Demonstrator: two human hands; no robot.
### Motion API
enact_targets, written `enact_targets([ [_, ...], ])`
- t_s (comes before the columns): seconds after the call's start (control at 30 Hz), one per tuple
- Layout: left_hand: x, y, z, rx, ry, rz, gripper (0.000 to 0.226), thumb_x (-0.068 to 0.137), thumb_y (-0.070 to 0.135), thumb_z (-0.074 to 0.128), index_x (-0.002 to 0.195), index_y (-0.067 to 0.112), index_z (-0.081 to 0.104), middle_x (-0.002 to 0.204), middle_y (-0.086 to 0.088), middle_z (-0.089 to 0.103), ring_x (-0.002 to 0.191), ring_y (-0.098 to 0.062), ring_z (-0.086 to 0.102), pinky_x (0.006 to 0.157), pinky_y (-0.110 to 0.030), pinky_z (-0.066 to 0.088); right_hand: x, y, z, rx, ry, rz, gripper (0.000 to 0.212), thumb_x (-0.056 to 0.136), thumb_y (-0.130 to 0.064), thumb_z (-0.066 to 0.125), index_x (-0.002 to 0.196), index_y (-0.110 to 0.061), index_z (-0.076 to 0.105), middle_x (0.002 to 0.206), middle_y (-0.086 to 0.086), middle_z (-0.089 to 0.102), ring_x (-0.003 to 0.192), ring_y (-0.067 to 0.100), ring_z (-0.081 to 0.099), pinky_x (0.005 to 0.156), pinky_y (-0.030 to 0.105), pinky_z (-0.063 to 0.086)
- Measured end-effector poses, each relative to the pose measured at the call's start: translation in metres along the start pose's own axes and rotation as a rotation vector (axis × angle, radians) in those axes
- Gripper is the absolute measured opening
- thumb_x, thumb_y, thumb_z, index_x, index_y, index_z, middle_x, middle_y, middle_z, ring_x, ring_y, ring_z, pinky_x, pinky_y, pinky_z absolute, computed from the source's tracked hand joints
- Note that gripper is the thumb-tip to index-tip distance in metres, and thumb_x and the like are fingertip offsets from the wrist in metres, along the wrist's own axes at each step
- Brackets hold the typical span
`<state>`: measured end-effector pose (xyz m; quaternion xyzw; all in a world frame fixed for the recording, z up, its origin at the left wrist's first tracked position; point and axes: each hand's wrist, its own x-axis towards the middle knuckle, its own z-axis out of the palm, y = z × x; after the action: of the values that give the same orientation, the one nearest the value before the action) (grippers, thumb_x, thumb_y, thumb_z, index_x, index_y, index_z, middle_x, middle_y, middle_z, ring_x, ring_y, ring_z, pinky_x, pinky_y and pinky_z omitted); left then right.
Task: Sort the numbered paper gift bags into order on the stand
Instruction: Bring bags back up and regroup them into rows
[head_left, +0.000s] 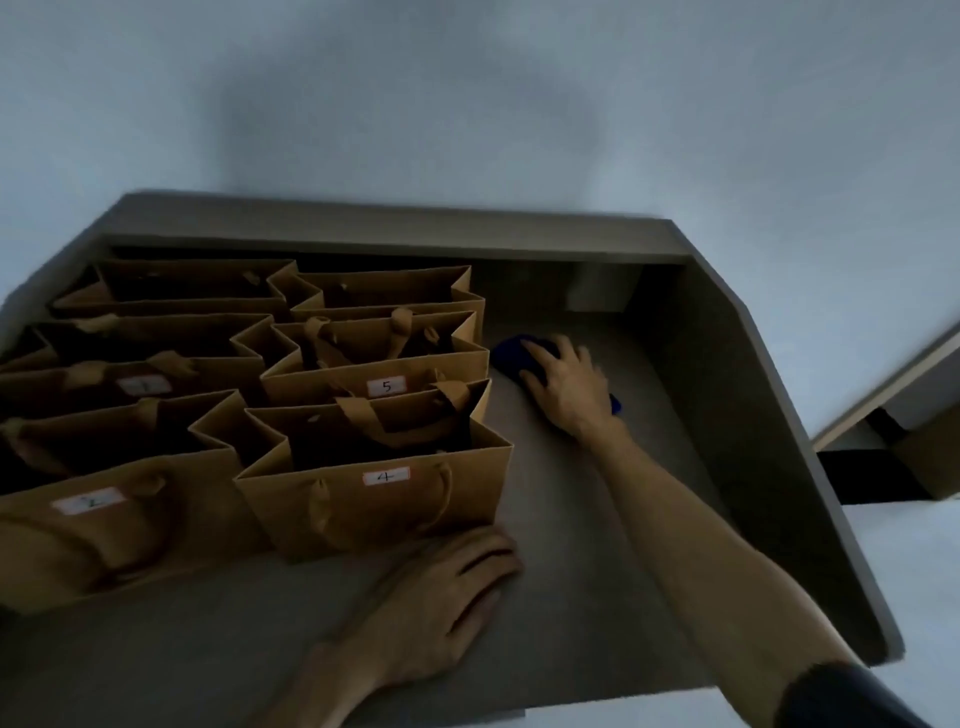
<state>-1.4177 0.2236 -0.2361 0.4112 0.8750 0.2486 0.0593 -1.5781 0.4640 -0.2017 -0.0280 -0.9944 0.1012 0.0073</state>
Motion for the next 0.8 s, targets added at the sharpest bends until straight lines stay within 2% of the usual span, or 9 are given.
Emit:
enact_targets([
  [0.17,0.001,0.001,-0.003,0.037,0.018,0.044,0.039,0.103,0.041,0.034,0.138,0.03,0.047,0.147,0.013,0.039,0.139,0.001,0.026,0.114,-0.008,0.006,-0.013,0.001,0.006,-0.012,0.063,-0.039,0.052,0.1,-0.043,0.043,0.149,-0.031,0.034,0.151,0.002,0.04,0.132,0.028,0.041,0.105,0.048,0.037],
  [0.33,0.0,0.0,0.0,0.056,0.029,0.05,0.041,0.104,0.041,0.032,0.141,0.029,0.044,0.15,0.011,0.038,0.142,0.0,0.023,0.115,-0.012,0.003,-0.099,0.003,0.013,0.056,0.062,-0.154,0.052,0.097,-0.042,0.048,0.146,-0.034,0.032,0.149,-0.002,0.043,0.13,0.02,0.043,0.104,0.04,0.036],
  [0.47,0.003,0.0,0.002,0.055,-0.002,0.069,0.045,0.104,0.04,0.029,0.147,0.03,0.036,0.156,0.011,0.029,0.146,-0.001,0.017,0.115,-0.017,-0.002,-0.14,0.009,0.021,0.056,0.078,-0.294,0.048,0.096,-0.045,0.038,0.144,-0.041,0.031,0.152,-0.002,0.038,0.129,0.021,0.043,0.099,0.041,0.04],
  [0.67,0.013,0.0,0.0,0.048,-0.02,0.109,0.044,0.103,0.037,0.035,0.144,0.025,0.041,0.153,0.005,0.035,0.143,-0.007,0.025,0.114,-0.016,0.008,-0.059,0.005,0.02,0.128,0.094,-0.282,0.046,0.099,-0.029,0.047,0.143,-0.034,0.04,0.149,0.001,0.041,0.128,0.024,0.044,0.1,0.044,0.042],
  [0.8,0.012,-0.001,0.002,0.038,-0.032,0.103,0.043,0.103,0.036,0.038,0.144,0.024,0.041,0.152,0.005,0.035,0.143,-0.008,0.025,0.115,-0.019,0.015,0.018,-0.001,0.02,0.068,0.08,-0.188,0.049,0.1,-0.033,0.045,0.147,-0.029,0.035,0.151,0.009,0.038,0.131,0.033,0.041,0.104,0.05,0.04],
])
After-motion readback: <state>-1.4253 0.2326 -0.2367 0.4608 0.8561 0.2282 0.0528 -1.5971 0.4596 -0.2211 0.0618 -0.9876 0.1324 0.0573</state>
